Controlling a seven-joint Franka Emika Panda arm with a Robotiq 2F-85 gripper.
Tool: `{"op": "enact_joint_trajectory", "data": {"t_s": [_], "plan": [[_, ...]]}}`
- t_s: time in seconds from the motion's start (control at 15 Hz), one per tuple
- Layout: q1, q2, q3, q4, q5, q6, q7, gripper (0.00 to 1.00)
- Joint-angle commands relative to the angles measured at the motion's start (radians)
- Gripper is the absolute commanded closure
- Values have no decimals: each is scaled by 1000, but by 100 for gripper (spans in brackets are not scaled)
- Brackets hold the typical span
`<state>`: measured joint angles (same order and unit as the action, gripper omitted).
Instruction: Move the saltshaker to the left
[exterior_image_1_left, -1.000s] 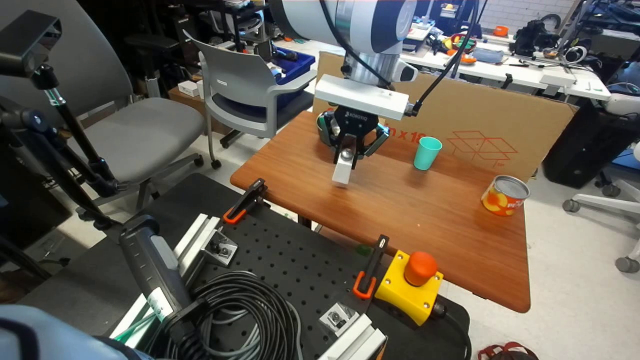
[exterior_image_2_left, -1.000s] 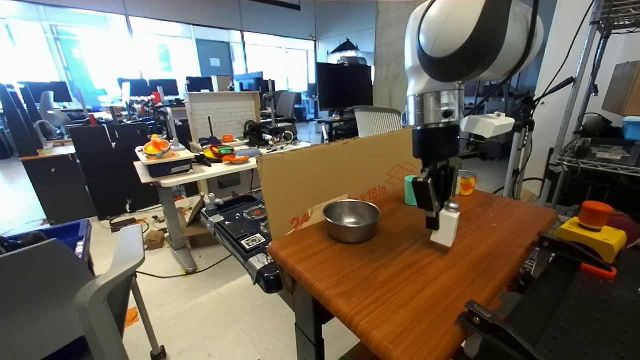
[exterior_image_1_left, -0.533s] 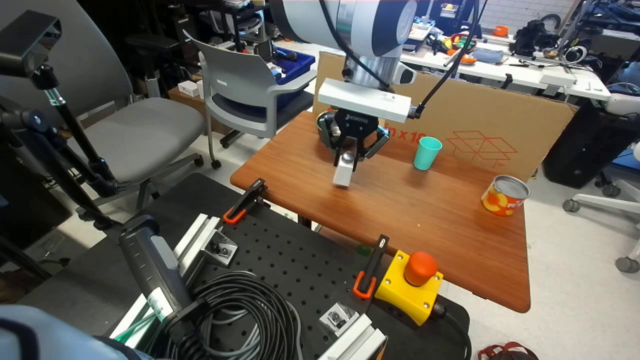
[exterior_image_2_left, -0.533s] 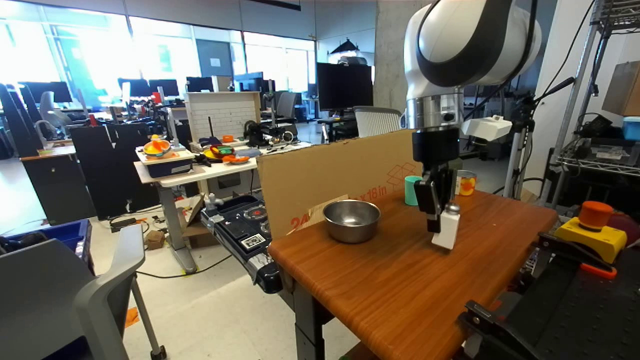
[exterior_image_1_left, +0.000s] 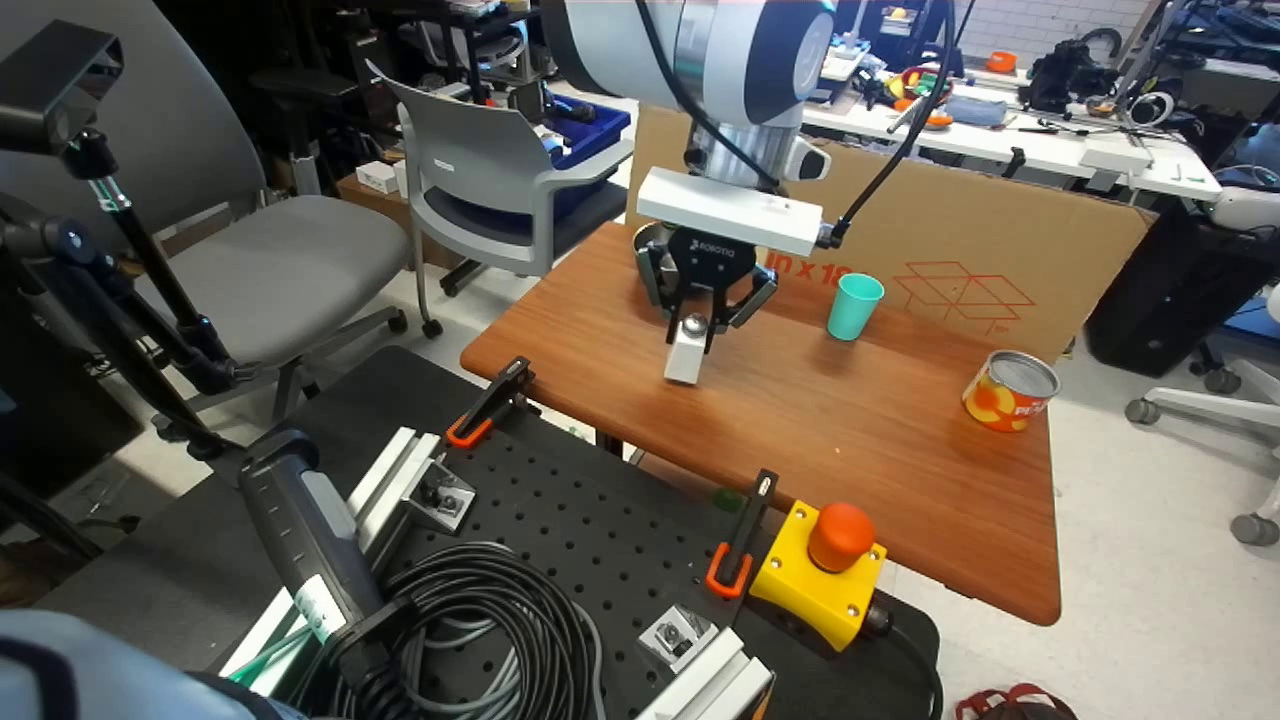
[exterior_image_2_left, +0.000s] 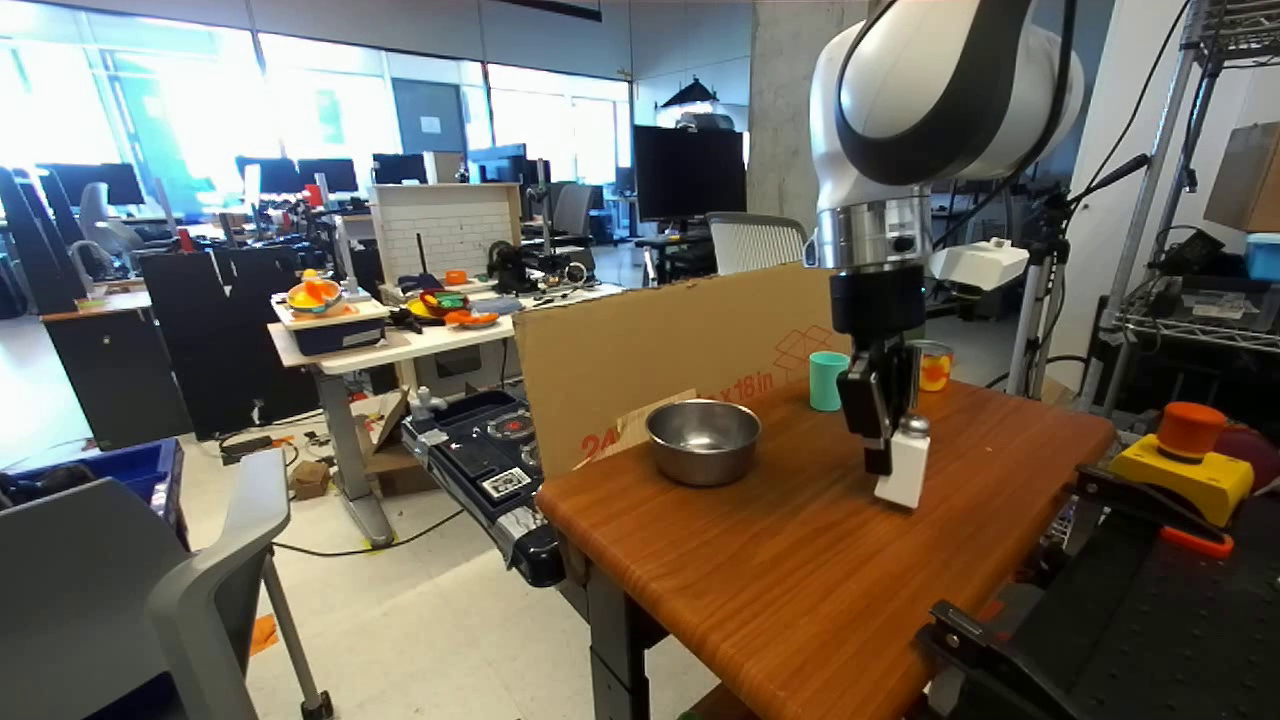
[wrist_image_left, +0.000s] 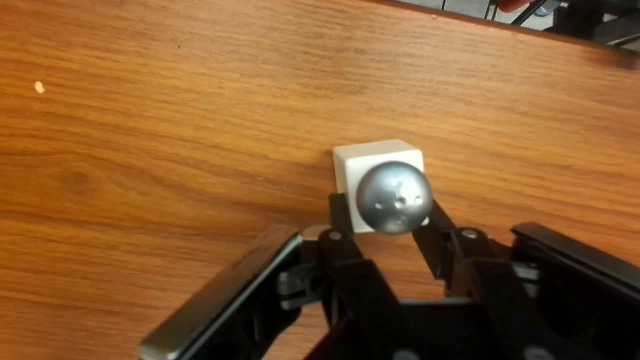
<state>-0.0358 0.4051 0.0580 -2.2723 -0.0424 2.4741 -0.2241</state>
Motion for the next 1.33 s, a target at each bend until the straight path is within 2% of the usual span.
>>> {"op": "enact_joint_trajectory", "data": {"t_s": [0.0,0.07,0.4,0.47,0.87,1.0,1.07,1.27], "plan": [[13,4,-21,9,-34,-32,17,38],[13,2,-23,8,-36,-37,21,38],[10,0,-22,7,-33,-41,15,3],[7,0,-19,6,-28,-35,9,0],[5,-5,-22,-1,-10,18,46,0],[-16,-9,-5,-8,55,75,58,0],[1,0,-16,3,18,24,51,0],[-4,-1,-16,3,39,40,61,0]]}}
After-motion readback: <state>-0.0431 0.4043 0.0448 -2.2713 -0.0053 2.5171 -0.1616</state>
